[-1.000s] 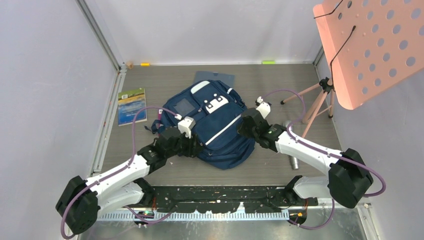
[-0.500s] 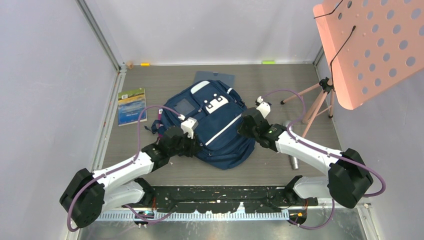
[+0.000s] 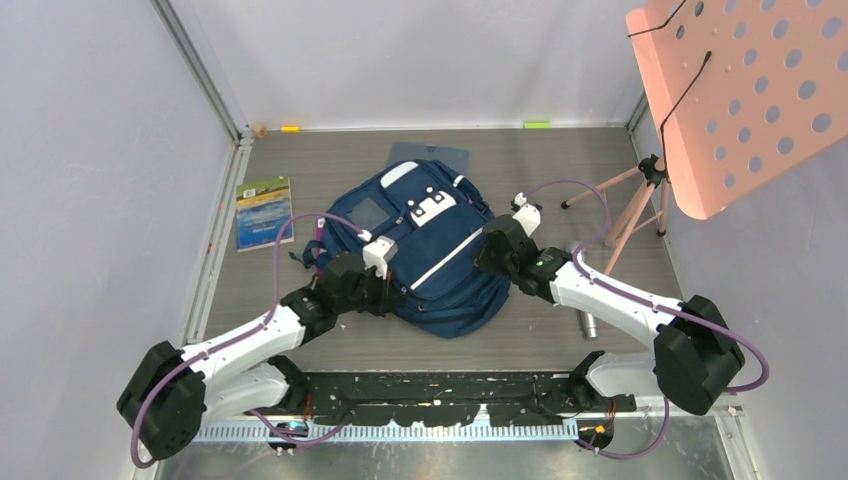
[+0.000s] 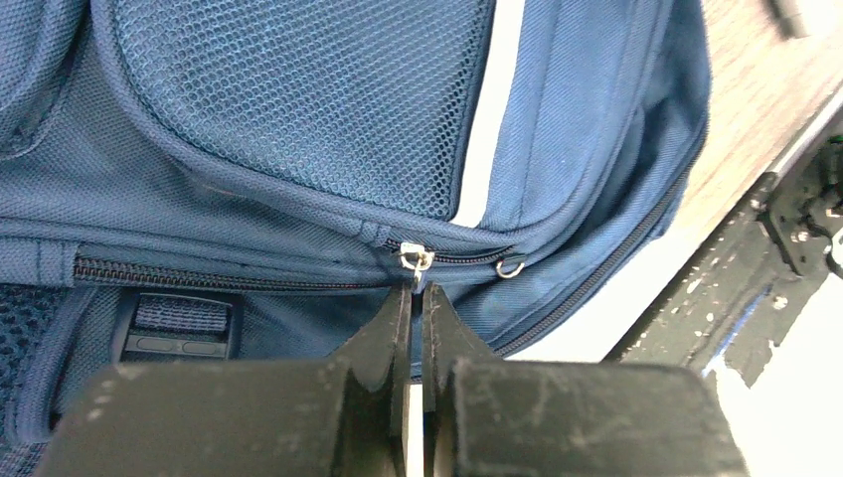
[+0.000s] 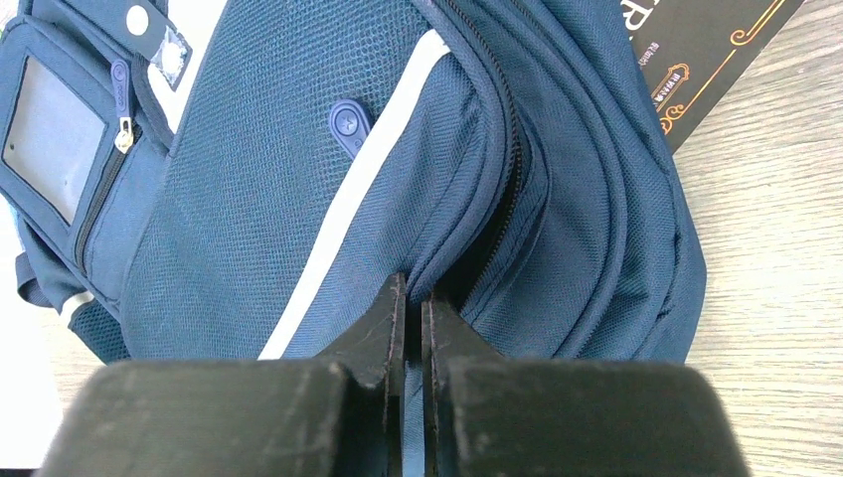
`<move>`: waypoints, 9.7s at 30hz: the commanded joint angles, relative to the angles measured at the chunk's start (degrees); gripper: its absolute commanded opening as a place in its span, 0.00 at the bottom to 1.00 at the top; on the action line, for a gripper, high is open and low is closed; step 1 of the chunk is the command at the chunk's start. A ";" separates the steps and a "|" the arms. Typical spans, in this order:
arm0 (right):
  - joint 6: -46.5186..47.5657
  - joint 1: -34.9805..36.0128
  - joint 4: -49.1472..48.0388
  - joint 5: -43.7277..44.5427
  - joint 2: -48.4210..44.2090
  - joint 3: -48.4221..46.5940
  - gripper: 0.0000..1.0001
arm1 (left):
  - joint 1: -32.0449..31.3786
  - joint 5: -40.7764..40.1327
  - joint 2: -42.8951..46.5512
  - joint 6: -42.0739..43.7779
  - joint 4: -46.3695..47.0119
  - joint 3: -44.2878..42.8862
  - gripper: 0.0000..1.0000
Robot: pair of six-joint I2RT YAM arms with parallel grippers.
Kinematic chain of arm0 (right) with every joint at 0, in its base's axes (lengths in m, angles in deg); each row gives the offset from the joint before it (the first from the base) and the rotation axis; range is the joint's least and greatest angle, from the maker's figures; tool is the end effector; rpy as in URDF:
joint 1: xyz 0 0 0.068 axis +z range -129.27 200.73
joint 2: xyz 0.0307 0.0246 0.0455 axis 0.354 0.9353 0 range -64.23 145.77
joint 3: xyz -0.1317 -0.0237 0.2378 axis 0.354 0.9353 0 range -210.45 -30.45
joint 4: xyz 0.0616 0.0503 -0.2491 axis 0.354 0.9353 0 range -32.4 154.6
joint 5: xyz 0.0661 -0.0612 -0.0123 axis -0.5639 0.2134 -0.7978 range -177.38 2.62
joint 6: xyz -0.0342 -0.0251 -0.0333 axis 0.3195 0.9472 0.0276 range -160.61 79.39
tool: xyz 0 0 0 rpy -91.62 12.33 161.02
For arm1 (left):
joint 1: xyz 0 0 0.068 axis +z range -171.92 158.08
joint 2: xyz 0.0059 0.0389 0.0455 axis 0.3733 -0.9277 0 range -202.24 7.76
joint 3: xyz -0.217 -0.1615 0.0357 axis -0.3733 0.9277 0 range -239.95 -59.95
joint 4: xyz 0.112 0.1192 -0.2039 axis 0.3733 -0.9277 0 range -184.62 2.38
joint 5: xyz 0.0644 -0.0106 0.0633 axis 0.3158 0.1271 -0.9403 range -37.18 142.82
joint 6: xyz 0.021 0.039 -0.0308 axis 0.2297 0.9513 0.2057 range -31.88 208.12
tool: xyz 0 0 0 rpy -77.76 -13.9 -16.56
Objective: Pack the student bag
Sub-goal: Zip the student bag at the center of the board, then unzip the student bag at the center of the board.
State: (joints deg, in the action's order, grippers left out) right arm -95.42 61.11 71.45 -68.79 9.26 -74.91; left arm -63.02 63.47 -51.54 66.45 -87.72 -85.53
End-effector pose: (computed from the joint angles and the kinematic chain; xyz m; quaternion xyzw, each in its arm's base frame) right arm 0.2109 0.1646 0.2269 0.1776 0.8893 0.1914 0.3754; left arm 0.1560 -0.1449 0.1938 0.1913 0.8585 -0.3140 0.3575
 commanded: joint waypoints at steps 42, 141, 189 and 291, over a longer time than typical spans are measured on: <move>-3.74 7.34 -2.83 11.97 1.31 0.74 0.17 | -16.32 -6.87 -13.40 -20.71 -1.27 -19.05 0.37; 27.17 2.78 -2.15 7.06 -7.20 3.85 0.00 | 5.73 -15.10 11.04 -11.03 -20.99 -6.54 0.23; 25.98 0.09 9.90 3.22 -8.54 -2.13 0.00 | -18.91 -21.08 -14.88 27.44 12.31 -13.68 0.00; 48.63 5.10 -46.60 -35.21 14.65 -6.70 0.01 | -18.93 -39.91 17.66 34.18 -39.84 -53.12 0.00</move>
State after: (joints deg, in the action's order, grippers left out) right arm -48.01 66.20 27.78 -111.17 30.27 -82.80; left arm -81.84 26.03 -29.62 96.57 -146.10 -136.88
